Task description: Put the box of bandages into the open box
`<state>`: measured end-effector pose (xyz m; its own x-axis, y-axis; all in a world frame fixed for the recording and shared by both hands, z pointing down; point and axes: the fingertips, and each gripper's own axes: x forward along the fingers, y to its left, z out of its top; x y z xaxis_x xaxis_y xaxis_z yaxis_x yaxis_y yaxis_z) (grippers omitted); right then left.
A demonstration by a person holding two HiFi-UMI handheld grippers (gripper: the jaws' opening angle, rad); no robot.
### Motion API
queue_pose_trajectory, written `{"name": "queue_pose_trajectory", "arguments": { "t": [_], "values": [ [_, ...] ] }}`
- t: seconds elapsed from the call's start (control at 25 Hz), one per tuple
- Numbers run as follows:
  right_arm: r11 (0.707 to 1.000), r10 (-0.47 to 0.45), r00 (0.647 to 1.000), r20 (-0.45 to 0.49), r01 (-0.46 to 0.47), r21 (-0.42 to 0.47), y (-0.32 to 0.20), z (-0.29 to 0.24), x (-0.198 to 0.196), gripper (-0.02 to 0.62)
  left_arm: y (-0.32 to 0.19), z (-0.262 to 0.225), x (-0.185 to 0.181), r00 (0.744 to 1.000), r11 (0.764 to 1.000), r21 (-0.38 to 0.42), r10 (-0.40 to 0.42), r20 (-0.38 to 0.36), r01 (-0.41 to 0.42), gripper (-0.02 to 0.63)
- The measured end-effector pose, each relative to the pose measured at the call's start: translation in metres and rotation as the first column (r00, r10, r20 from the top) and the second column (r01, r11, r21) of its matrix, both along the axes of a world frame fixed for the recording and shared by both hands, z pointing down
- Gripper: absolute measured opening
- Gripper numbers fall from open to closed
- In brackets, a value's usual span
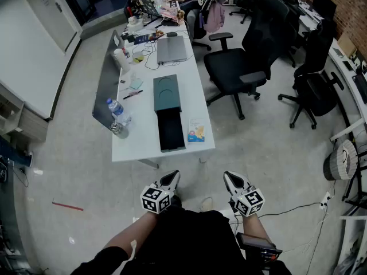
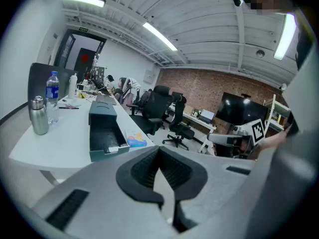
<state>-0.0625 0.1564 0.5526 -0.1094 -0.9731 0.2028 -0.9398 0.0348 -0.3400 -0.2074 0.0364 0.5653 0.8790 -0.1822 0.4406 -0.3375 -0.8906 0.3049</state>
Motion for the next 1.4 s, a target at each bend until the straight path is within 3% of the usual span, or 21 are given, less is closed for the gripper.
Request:
{"name": "queue_pose_trajectory", "arguments": {
  "t": [0.24,0.64,1.04,1.4],
  "values": [
    [1.0,-0.009,1.0,0.004,0.008,0.018,0.03,-0.001,0.007,0.026,0.038,-0.004,0.011,0.999,1.0,0.014,0.027,0.017,-0.027,0.008],
    [0.998,0.014,1.0,0.004,-0.014,0.06,0.05,-0.009,0.014,0.026,0.053,-0.009,0.026,0.998,0.998,0.036,0.047,0.047,-0.049,0.008],
    [0.996,0.071,0.996,0.059,-0.074,0.048,0.055,-0.002,0.028,0.026,0.041,-0.009,0.047,0.993,0.993,0.075,0.081,0.082,-0.087,0.008],
    [0.997,0.072,0.996,0.049,-0.072,-0.005,0.028,0.004,0.047,0.026,0.012,0.01,0.071,0.994,0.998,0.051,0.04,0.1,-0.045,0.008]
  ]
}}
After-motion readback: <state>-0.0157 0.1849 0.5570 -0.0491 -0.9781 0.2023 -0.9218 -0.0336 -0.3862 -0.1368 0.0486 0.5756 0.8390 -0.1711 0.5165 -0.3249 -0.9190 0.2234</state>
